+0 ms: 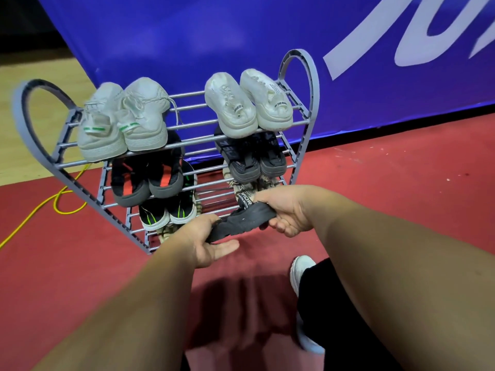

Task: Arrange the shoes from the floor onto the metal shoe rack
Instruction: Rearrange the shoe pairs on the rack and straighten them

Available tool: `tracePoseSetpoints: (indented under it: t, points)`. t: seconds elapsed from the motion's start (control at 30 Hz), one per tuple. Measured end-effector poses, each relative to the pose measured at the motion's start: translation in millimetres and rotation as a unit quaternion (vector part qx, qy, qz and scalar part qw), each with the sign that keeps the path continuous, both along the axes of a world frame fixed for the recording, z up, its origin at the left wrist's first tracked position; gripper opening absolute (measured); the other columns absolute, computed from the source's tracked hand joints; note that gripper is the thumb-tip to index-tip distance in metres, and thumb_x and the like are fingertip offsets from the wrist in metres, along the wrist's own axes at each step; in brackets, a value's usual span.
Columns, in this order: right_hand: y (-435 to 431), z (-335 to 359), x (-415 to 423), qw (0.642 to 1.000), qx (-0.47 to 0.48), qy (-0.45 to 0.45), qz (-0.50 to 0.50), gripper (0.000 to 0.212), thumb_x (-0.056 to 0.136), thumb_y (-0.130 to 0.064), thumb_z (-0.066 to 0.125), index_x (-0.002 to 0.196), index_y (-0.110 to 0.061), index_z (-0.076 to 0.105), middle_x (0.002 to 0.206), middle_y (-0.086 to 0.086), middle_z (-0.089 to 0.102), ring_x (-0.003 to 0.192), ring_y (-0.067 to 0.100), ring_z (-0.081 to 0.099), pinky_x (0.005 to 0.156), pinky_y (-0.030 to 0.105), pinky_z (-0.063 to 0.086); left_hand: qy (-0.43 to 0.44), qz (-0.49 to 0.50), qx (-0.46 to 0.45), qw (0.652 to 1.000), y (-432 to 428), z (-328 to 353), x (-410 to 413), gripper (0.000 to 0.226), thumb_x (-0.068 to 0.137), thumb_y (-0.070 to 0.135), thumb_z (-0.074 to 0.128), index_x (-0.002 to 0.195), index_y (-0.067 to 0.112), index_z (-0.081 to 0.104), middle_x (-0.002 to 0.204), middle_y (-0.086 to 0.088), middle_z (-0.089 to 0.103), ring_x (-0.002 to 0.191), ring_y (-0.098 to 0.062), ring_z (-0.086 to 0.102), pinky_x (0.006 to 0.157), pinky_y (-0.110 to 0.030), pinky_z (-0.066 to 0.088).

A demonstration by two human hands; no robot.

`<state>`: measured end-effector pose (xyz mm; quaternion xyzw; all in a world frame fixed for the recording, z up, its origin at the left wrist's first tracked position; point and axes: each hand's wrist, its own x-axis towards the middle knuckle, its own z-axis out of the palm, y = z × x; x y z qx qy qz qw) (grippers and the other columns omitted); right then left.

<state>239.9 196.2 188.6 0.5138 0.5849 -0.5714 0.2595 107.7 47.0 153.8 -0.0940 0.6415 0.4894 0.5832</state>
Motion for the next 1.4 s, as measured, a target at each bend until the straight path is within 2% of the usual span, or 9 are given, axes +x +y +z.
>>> tracePoseSetpoints:
  t: [0.13, 0.33, 0.53, 0.73, 0.83, 1.03, 1.23, 1.33, 1.4]
  points:
    - [-8, -28, -15, 0.999, -0.02, -0.039, -0.007, 0.043, 0.089, -0.049, 0.041, 0.072, -0.012, 0.054, 0.048, -0.003, 0.044, 0.037, 0.009, 0.038, 0.039, 0.014, 0.031, -0.019, -0.002, -0.041, 0.999, 8, -8, 2, 0.013, 0.096, 0.013, 0.058, 0.103, 0.003, 0.061, 0.102, -0.016, 0.061, 0.084, -0.038, 0.069, 0.062, -0.05, 0.063]
    - [-7, -77, -25, 0.998, -0.029, -0.063, -0.006, 0.028, 0.088, -0.037, 0.048, 0.07, -0.016, 0.051, 0.048, -0.001, 0.046, 0.032, 0.01, 0.04, 0.04, 0.014, 0.033, -0.045, -0.035, -0.065, 0.996, 19, -37, -7, 0.014, 0.101, 0.009, 0.051, 0.09, 0.001, 0.047, 0.089, -0.021, 0.056, 0.085, -0.034, 0.063, 0.1, -0.049, 0.052]
    - [8, -117, -21, 0.994, -0.074, -0.077, -0.021, 0.029, 0.094, -0.032, 0.048, 0.071, -0.014, 0.053, 0.055, 0.003, 0.052, 0.046, 0.014, 0.053, 0.051, 0.022, 0.042, -0.059, -0.15, -0.072, 0.984, 38, -97, -8, 0.019, 0.095, 0.017, 0.061, 0.107, 0.002, 0.061, 0.087, -0.015, 0.068, 0.078, -0.024, 0.068, 0.069, -0.033, 0.061]
    - [-7, -187, -1, 0.974, -0.126, -0.047, -0.18, 0.033, 0.107, -0.033, 0.046, 0.109, -0.005, 0.064, 0.083, 0.011, 0.07, 0.075, 0.024, 0.073, 0.071, 0.037, 0.062, -0.09, -0.208, -0.077, 0.971, 39, -145, 1, 0.033, 0.095, 0.007, 0.056, 0.127, 0.002, 0.06, 0.116, -0.023, 0.07, 0.102, -0.034, 0.071, 0.082, -0.04, 0.062]
    - [-13, -217, 6, 0.951, -0.143, 0.005, -0.274, 0.028, 0.108, -0.024, 0.048, 0.115, -0.004, 0.064, 0.094, 0.016, 0.073, 0.091, 0.031, 0.074, 0.087, 0.044, 0.061, -0.051, -0.189, -0.055, 0.979, 45, -166, 6, 0.032, 0.094, -0.005, 0.053, 0.12, 0.012, 0.062, 0.117, -0.023, 0.07, 0.104, -0.038, 0.071, 0.089, -0.046, 0.06]
    - [13, -253, -18, 0.946, -0.138, 0.09, -0.279, 0.032, 0.108, -0.01, 0.045, 0.13, -0.03, 0.056, 0.119, 0.011, 0.075, 0.11, 0.033, 0.072, 0.098, 0.047, 0.057, 0.003, -0.113, -0.063, 0.992, 74, -212, 0, 0.036, 0.092, -0.008, 0.047, 0.12, 0.004, 0.065, 0.11, -0.016, 0.074, 0.095, -0.031, 0.074, 0.079, -0.036, 0.063]
    - [35, -281, -50, 0.945, -0.123, 0.096, -0.289, 0.027, 0.106, -0.011, 0.047, 0.126, -0.023, 0.06, 0.116, 0.009, 0.076, 0.094, 0.026, 0.072, 0.08, 0.037, 0.061, 0.031, -0.079, -0.063, 0.994, 102, -237, -21, 0.03, 0.091, -0.004, 0.047, 0.109, 0.009, 0.067, 0.087, -0.007, 0.074, 0.073, -0.019, 0.07, 0.076, -0.031, 0.061]
    - [48, -286, -57, 0.944, -0.122, 0.066, -0.3, 0.019, 0.105, -0.022, 0.05, 0.117, -0.017, 0.065, 0.106, 0.008, 0.07, 0.096, 0.022, 0.065, 0.092, 0.037, 0.057, 0.054, -0.05, -0.065, 0.995, 112, -246, -29, 0.023, 0.092, -0.003, 0.051, 0.104, 0.011, 0.064, 0.089, -0.007, 0.073, 0.069, -0.019, 0.067, 0.075, -0.033, 0.062]
    - [64, -291, -52, 0.941, -0.086, 0.031, -0.327, 0.022, 0.101, -0.031, 0.058, 0.11, -0.014, 0.069, 0.092, 0.005, 0.064, 0.092, 0.021, 0.063, 0.088, 0.034, 0.057, 0.07, -0.033, -0.071, 0.995, 115, -251, -33, 0.02, 0.092, -0.004, 0.052, 0.099, 0.014, 0.059, 0.095, -0.009, 0.073, 0.071, -0.022, 0.068, 0.08, -0.038, 0.062]
